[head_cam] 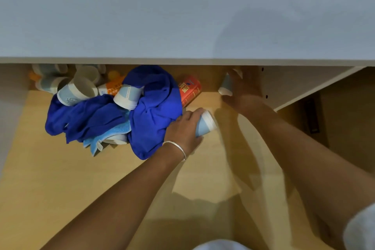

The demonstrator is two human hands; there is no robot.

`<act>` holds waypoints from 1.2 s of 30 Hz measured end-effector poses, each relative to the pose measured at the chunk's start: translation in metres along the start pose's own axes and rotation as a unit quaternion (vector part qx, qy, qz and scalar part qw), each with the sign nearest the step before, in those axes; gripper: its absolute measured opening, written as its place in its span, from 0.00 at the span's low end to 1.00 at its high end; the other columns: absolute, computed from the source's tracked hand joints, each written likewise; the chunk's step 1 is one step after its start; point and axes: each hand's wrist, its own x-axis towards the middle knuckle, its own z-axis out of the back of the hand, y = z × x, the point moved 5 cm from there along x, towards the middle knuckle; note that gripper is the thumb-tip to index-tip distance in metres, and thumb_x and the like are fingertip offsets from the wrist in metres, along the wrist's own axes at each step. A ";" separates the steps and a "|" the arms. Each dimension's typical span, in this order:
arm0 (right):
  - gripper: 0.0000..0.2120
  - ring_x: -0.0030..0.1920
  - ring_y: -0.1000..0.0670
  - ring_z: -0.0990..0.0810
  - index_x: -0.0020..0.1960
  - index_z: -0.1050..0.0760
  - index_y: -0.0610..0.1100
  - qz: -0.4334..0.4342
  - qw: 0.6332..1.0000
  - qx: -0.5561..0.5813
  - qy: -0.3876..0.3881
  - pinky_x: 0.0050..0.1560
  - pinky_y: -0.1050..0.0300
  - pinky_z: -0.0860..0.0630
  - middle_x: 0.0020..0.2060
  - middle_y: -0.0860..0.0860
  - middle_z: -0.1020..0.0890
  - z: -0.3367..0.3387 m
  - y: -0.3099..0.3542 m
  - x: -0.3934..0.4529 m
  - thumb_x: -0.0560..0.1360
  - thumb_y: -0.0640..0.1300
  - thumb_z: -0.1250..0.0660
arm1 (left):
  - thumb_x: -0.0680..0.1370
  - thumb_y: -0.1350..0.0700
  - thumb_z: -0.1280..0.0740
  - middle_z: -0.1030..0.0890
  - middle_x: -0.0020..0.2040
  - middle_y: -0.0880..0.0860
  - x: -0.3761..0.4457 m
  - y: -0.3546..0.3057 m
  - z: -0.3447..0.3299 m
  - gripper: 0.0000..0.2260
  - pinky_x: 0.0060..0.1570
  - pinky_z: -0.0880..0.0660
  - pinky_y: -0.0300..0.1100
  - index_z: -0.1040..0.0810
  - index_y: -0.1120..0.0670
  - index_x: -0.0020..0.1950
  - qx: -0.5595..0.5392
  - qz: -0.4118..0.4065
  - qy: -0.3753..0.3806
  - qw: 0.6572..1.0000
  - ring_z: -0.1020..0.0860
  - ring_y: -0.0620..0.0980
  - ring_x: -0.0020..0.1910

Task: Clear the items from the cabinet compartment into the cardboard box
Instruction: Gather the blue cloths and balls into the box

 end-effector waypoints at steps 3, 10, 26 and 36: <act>0.38 0.76 0.42 0.48 0.77 0.46 0.55 -0.014 1.000 -0.011 0.023 0.70 0.47 0.39 0.76 0.47 0.45 -0.009 -0.004 0.017 0.73 0.51 0.31 | 0.72 0.50 0.29 0.27 0.63 0.51 0.000 0.003 -0.002 0.33 0.49 0.27 0.47 0.40 0.44 0.73 -0.011 0.014 0.001 1.000 0.25 0.55 0.56; 0.31 0.69 0.42 0.35 0.72 0.38 0.54 -0.013 0.999 0.046 -0.007 0.62 0.46 0.29 0.71 0.48 0.37 -0.006 -0.010 -0.001 0.72 0.49 0.31 | 0.72 0.49 0.30 0.27 0.62 0.51 -0.015 -0.002 0.008 0.32 0.49 0.28 0.46 0.40 0.46 0.73 -0.016 0.012 -0.009 1.000 0.26 0.54 0.57; 0.35 0.63 0.52 0.30 0.72 0.38 0.55 -0.053 0.956 0.139 -0.254 0.60 0.53 0.26 0.67 0.54 0.34 0.125 -0.036 -0.224 0.70 0.49 0.26 | 0.71 0.45 0.30 0.24 0.57 0.47 -0.092 -0.100 0.082 0.25 0.43 0.27 0.45 0.32 0.47 0.65 -0.063 -0.142 -0.165 0.974 0.25 0.49 0.52; 0.35 0.62 0.53 0.29 0.73 0.39 0.55 -0.204 0.892 0.204 -0.347 0.57 0.57 0.27 0.68 0.53 0.33 0.193 -0.153 -0.338 0.71 0.48 0.25 | 0.72 0.43 0.30 0.27 0.60 0.47 -0.102 -0.275 0.091 0.28 0.42 0.30 0.36 0.35 0.47 0.68 -0.078 -0.304 -0.171 0.934 0.27 0.44 0.49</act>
